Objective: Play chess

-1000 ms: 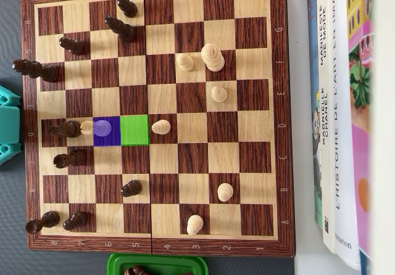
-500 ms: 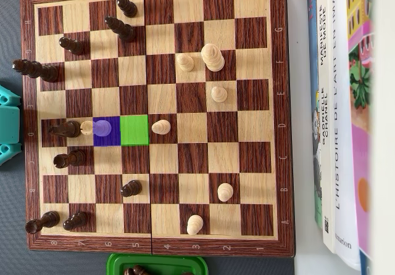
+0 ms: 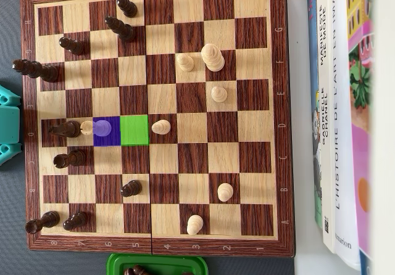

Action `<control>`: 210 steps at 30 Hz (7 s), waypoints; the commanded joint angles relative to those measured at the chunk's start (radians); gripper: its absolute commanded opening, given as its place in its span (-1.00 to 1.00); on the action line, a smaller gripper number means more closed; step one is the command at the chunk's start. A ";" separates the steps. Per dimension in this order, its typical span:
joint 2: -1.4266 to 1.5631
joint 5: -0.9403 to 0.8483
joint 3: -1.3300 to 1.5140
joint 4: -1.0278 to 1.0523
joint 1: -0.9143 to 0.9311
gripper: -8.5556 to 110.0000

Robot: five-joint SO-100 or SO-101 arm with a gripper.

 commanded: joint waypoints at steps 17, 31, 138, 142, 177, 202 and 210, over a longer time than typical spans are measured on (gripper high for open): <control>-0.011 0.005 0.018 -0.003 -0.002 -0.61; -0.011 0.000 0.018 0.003 0.002 -0.62; -0.591 -0.003 -1.042 2.519 -0.026 -0.62; -0.660 0.003 -1.138 2.790 -0.026 -0.62; -1.146 0.011 -1.164 3.338 -0.060 -0.61; -1.298 0.044 -1.123 3.269 -0.063 -0.53; -1.353 0.044 -1.154 3.270 -0.060 -0.53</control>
